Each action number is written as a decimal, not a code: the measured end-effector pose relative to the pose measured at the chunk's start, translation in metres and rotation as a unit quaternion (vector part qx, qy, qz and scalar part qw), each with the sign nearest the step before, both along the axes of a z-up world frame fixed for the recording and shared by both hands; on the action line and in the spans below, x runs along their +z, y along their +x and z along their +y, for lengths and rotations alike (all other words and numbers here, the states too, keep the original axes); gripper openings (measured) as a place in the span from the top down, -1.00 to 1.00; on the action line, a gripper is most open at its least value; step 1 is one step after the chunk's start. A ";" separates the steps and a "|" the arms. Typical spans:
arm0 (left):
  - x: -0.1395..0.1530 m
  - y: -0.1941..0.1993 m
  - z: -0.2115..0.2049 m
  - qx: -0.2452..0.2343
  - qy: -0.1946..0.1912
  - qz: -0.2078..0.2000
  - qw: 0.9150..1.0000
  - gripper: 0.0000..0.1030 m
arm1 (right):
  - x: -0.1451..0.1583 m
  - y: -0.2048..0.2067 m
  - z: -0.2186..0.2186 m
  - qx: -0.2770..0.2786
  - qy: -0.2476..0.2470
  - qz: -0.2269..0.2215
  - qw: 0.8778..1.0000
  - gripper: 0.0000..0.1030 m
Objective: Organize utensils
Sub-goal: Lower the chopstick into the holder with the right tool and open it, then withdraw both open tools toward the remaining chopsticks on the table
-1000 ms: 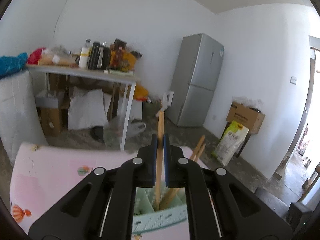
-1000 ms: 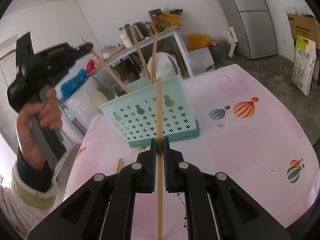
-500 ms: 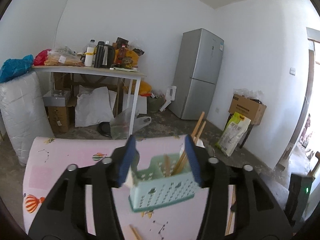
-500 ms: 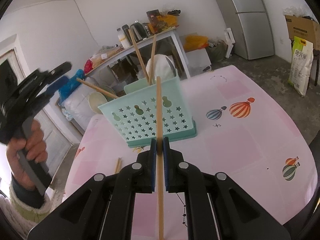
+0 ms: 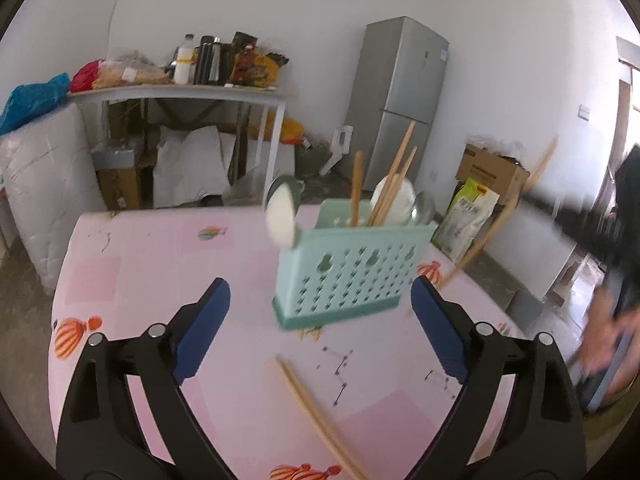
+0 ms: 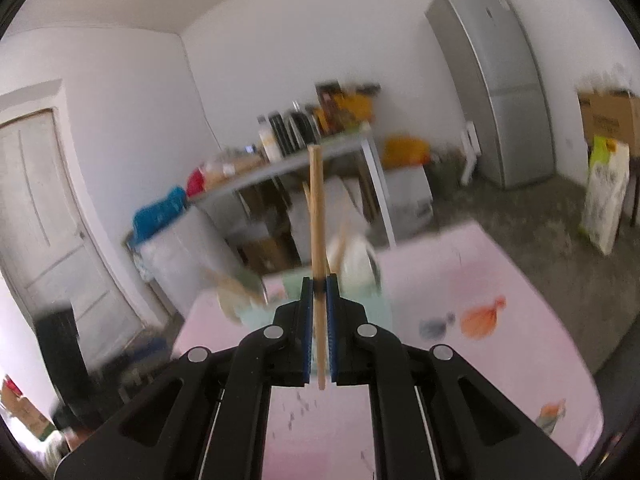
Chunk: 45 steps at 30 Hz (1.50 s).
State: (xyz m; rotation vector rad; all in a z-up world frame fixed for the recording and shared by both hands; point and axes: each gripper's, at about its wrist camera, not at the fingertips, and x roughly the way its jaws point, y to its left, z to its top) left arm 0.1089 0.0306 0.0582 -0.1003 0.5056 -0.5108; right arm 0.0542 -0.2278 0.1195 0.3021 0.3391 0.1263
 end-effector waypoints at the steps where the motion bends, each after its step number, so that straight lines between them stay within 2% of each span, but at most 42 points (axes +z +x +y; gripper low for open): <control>1: -0.002 0.000 0.002 0.003 -0.001 0.003 1.000 -0.75 | 0.007 0.001 0.001 0.001 -0.003 -0.009 1.000 0.87; 6: -0.014 0.003 0.009 0.020 -0.002 0.023 1.000 -0.80 | 0.056 0.020 0.009 0.017 -0.012 -0.084 0.996 0.87; 8: -0.019 0.005 0.012 0.027 -0.003 0.034 0.999 -0.81 | 0.065 0.033 0.014 0.021 -0.013 -0.100 0.995 0.87; 16: -0.028 0.004 0.011 0.035 0.011 0.045 0.998 -0.83 | 0.059 0.093 0.038 0.019 -0.036 -0.109 0.993 0.87; 21: -0.032 0.000 0.006 0.030 0.027 0.042 0.998 -0.83 | 0.038 0.115 0.043 0.010 -0.038 -0.096 0.995 0.87; 26: -0.037 -0.001 0.000 0.023 0.036 0.043 0.998 -0.83 | 0.000 0.139 0.050 0.003 -0.090 -0.023 0.996 0.81; 27: -0.038 -0.001 0.000 0.022 0.037 0.044 0.998 -0.83 | -0.006 0.139 0.047 0.002 -0.091 -0.012 0.996 0.68; 28: -0.039 0.000 -0.001 0.023 0.039 0.047 0.998 -0.83 | -0.008 0.138 0.044 -0.003 -0.088 -0.009 0.996 0.50; 31: -0.041 0.001 0.000 0.026 0.042 0.052 0.997 -0.83 | -0.006 0.123 0.031 -0.015 -0.075 -0.022 0.997 0.22; 34: -0.040 0.002 0.000 0.031 0.046 0.051 0.997 -0.83 | 0.002 0.108 0.024 -0.024 -0.073 -0.036 0.996 0.10; 40: -0.038 0.003 0.000 0.041 0.050 0.051 0.997 -0.83 | 0.013 0.064 0.005 -0.041 -0.054 -0.065 0.996 0.02; 45: -0.037 0.001 0.000 0.039 0.055 0.052 0.996 -0.83 | -0.001 0.018 -0.005 -0.042 -0.034 -0.056 0.997 0.01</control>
